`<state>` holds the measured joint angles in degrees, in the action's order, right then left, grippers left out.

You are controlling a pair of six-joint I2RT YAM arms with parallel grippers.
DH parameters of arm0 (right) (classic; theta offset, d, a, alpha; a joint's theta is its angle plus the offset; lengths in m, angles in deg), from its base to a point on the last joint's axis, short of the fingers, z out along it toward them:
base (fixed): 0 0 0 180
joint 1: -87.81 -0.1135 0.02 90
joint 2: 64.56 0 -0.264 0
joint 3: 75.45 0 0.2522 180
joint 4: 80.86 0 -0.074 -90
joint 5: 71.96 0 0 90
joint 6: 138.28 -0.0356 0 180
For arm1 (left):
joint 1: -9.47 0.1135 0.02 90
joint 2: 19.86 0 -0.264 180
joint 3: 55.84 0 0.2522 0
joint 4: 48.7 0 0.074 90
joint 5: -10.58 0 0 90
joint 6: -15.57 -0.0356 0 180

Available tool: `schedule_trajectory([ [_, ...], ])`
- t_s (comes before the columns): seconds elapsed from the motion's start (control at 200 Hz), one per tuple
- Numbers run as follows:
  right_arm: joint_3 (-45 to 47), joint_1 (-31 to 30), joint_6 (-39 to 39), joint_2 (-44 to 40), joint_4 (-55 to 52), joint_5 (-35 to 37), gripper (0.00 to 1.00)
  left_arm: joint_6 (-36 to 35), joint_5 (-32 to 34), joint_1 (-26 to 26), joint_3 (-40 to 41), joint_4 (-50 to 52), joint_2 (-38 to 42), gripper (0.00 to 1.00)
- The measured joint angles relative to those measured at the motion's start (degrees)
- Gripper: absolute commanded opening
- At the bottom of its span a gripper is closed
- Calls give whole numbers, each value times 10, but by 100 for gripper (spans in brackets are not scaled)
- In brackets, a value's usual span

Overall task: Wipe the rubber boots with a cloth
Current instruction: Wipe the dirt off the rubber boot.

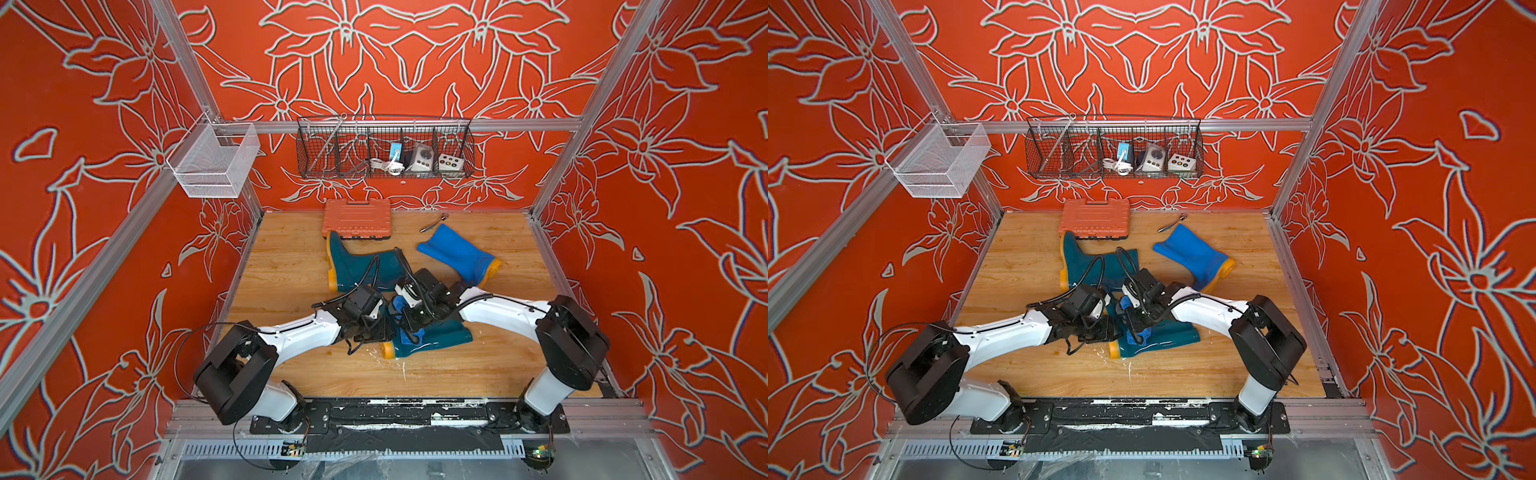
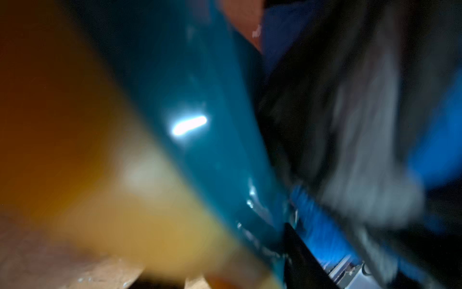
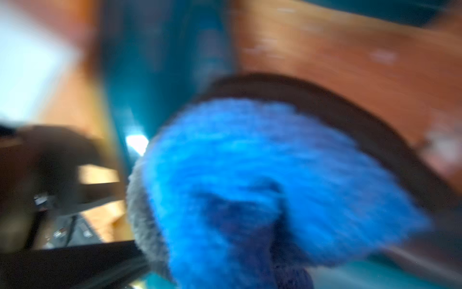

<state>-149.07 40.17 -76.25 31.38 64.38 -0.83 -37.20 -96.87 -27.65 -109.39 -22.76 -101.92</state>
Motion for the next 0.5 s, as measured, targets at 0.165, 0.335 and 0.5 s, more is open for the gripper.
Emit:
schedule_trajectory([
  [0.165, 61, 137, 9, -23, -1, -16, 0, -7, -2, 3, -8, 16, 0, 44],
  [0.335, 62, 168, 26, -35, -34, -2, 0, -4, 1, 5, -7, 31, 10, 30],
  [0.5, -26, 21, 17, 21, -27, 0, 0, 5, 25, 7, -1, 75, 42, 26],
])
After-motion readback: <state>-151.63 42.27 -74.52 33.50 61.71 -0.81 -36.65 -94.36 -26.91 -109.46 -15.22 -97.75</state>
